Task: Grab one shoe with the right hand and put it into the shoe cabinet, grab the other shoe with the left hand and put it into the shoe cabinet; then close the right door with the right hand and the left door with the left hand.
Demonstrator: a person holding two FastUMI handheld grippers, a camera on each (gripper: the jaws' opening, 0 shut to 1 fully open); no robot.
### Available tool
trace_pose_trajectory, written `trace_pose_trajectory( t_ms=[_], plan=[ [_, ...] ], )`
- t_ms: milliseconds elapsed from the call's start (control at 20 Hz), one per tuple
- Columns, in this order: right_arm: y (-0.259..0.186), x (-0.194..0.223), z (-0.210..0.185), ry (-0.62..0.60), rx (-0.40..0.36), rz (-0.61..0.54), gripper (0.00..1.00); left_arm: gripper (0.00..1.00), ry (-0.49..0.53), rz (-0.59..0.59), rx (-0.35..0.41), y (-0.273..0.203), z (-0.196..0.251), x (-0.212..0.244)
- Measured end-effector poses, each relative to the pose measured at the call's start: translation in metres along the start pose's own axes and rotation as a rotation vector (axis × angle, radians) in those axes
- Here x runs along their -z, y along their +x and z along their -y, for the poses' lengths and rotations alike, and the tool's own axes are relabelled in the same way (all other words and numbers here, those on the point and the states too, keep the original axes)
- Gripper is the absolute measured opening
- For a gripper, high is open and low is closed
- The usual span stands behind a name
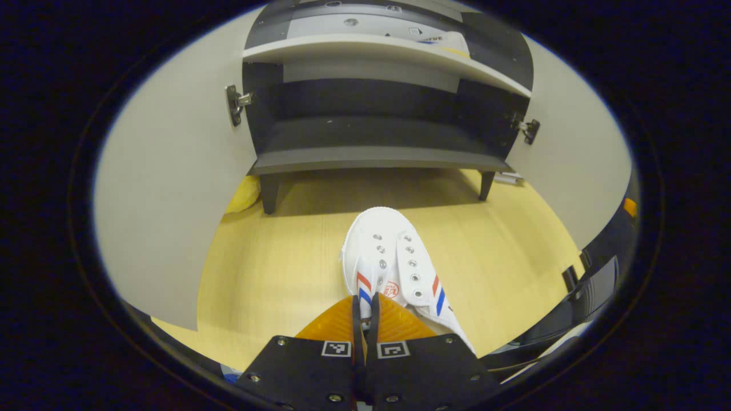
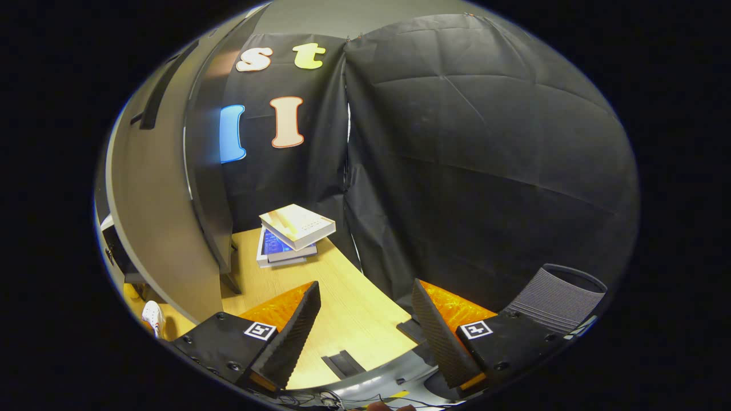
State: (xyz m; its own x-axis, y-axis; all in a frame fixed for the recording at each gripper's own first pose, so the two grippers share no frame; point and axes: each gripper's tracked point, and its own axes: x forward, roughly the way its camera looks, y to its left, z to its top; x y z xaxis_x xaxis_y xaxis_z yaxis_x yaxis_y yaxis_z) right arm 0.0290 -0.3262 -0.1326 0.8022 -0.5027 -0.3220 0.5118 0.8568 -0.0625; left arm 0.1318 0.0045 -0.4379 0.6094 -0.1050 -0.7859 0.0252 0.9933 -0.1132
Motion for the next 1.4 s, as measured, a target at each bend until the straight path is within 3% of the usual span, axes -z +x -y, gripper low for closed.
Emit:
trace_pose_trajectory(
  t_ms=[300,600,950,1400],
  plan=[
    [0.034,-0.05,-0.025,-0.009,-0.073,0.083,0.97,0.01,-0.04,0.147,0.01,-0.008,-0.005,-0.01],
    [0.039,-0.068,-0.047,0.003,-0.133,0.111,1.0,0.01,-0.048,0.328,0.015,-0.005,-0.004,-0.006],
    [0.033,-0.076,-0.042,-0.002,-0.128,0.133,0.97,0.0,-0.02,0.477,-0.026,-0.008,-0.005,-0.01],
    [0.035,-0.078,-0.015,0.036,-0.058,0.128,1.0,0.01,-0.034,0.604,-0.056,-0.009,-0.005,-0.011]
  ],
)
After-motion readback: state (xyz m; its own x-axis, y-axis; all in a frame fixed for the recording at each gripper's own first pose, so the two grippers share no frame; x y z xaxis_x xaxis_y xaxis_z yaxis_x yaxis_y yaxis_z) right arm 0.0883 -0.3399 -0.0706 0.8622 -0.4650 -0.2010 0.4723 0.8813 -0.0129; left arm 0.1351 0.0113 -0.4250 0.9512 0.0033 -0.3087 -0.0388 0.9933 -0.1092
